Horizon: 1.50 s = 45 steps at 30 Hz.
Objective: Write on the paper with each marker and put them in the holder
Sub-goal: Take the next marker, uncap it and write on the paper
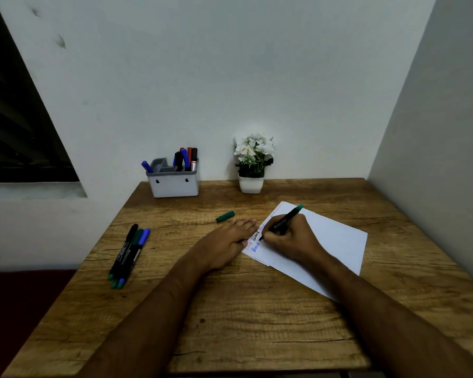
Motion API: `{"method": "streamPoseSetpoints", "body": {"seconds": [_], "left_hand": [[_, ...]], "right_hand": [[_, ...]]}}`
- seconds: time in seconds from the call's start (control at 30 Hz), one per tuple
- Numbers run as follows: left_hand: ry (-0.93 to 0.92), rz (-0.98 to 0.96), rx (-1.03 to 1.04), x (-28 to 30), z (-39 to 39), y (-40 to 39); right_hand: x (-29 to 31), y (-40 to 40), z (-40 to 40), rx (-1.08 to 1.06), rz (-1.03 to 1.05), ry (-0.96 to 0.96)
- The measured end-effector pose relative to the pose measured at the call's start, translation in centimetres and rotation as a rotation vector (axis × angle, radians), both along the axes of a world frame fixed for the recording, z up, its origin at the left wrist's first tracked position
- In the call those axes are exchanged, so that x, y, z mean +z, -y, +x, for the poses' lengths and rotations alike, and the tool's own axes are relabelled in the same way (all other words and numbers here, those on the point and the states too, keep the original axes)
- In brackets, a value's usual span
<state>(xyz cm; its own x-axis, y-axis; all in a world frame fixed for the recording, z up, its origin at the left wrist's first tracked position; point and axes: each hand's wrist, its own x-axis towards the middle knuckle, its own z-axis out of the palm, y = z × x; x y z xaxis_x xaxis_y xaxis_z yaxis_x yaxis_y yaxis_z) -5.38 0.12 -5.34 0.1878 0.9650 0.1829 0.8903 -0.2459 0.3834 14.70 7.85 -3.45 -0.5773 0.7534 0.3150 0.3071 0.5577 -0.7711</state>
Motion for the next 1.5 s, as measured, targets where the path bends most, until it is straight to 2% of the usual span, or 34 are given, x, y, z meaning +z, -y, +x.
{"method": "streamPoseSetpoints", "body": {"seconds": [0.5,1.5], "left_hand": [[-0.004,0.001,0.002,-0.16,-0.02,-0.03],[0.008,-0.003,0.01,-0.03,0.07,-0.04]], "right_hand": [[-0.17,-0.46,-0.21,-0.036,-0.063,-0.014],[-0.31,-0.99,-0.36,-0.097,-0.063,-0.011]]}}
